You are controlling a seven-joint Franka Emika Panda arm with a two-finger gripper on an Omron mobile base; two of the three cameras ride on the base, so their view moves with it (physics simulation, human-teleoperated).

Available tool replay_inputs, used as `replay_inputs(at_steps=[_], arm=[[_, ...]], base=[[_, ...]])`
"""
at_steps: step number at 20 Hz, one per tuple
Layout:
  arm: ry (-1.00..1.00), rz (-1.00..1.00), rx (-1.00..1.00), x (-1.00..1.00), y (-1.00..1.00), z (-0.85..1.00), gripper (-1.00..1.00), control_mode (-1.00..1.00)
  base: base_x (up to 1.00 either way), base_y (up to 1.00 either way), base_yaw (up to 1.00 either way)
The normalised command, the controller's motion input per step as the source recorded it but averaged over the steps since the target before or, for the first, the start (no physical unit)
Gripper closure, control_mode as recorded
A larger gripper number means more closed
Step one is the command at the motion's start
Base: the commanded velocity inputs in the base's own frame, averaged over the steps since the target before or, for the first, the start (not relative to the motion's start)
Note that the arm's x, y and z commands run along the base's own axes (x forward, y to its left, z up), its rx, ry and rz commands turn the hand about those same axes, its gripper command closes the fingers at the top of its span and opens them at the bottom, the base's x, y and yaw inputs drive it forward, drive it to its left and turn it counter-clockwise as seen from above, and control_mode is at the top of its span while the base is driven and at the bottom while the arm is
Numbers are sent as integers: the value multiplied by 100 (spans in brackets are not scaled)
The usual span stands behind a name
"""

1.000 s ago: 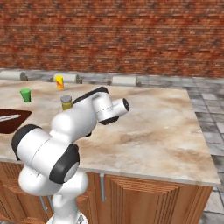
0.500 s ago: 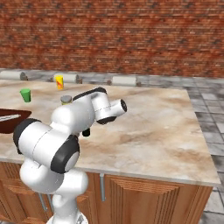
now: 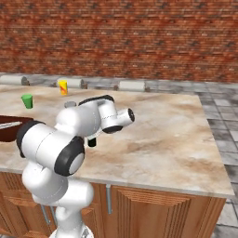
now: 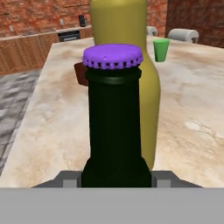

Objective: Place the drinks on the dining counter in a tight cluster.

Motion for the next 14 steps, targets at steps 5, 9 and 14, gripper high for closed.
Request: replay_inputs(at_steps=[5,9,14], arm=[[2,0,0,0,4,-2,100,-100],[2,-2,0,3,18,-3,100,-100],[3,-3,0,0,9,0,100,-100]], base=[[0,0,0],[0,0,0],[0,0,0]])
